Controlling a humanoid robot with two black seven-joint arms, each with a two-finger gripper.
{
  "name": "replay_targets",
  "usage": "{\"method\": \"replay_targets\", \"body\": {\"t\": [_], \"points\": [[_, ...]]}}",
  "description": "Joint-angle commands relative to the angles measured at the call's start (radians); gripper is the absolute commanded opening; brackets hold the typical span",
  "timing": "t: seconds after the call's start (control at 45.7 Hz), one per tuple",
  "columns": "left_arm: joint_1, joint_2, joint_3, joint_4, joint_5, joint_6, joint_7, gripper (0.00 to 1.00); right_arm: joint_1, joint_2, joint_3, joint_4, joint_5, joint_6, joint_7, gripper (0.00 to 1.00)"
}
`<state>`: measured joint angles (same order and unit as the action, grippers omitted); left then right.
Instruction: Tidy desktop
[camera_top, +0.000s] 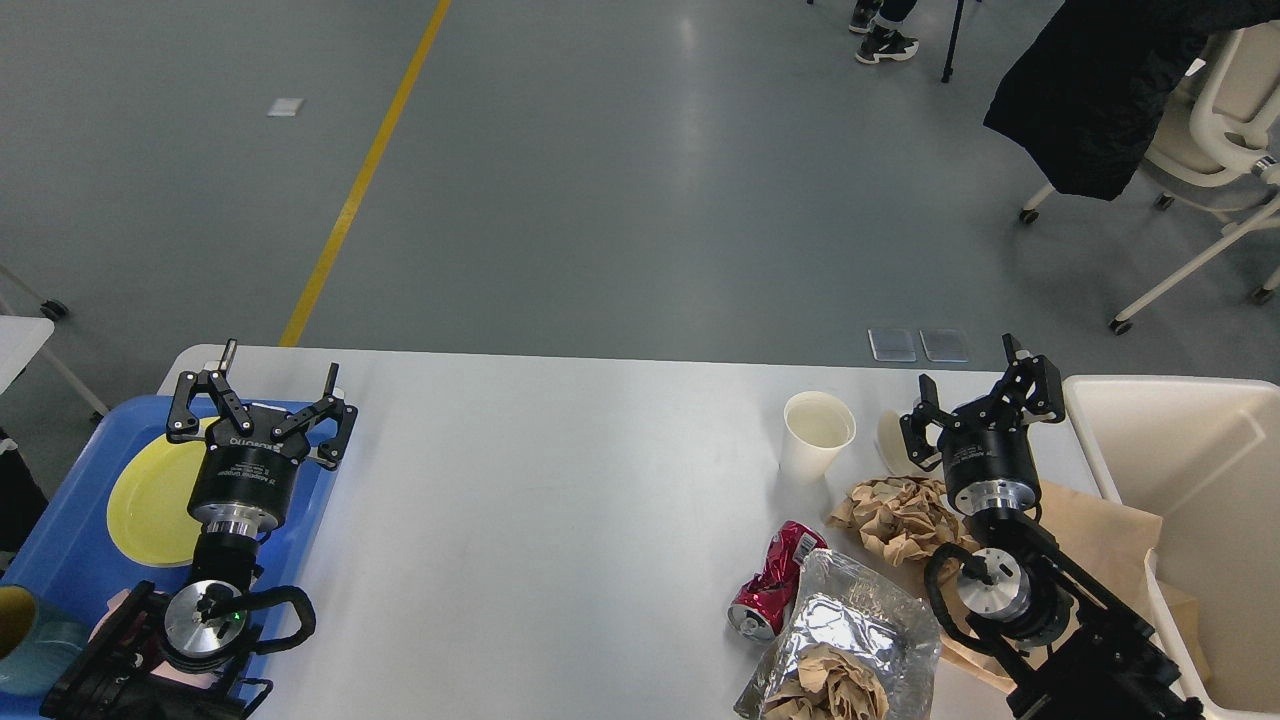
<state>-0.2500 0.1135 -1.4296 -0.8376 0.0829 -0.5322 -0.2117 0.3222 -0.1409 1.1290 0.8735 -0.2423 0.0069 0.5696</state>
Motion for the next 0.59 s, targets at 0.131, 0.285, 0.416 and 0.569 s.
{"method": "replay_targets", "body": {"t": [0.131,0.285,0.416,0.569], "points": [[0.0,0.0,0.0,0.0,0.0,0.0,0.0,0.96,0.072,-0.135,0.06,-0.053,0.0,-0.005,-0.004,1.0],[0.0,0.0,-0.002,0.0,0.0,0.0,0.0,0.96,0.071,-0.215,0.06,-0.056,0.0,-0.008,-0.002,1.0],[0.0,0.0,-0.002,0.0,0.0,0.0,0.002,0.96,0.06,-0.22,0.055,-0.064,0.0,-0.007,-0.002,1.0],[0.0,0.0,-0.002,0.0,0.0,0.0,0.0,0.96,0.02,-0.22,0.054,-0.059,0.0,-0.001,-0.002,1.0]]}}
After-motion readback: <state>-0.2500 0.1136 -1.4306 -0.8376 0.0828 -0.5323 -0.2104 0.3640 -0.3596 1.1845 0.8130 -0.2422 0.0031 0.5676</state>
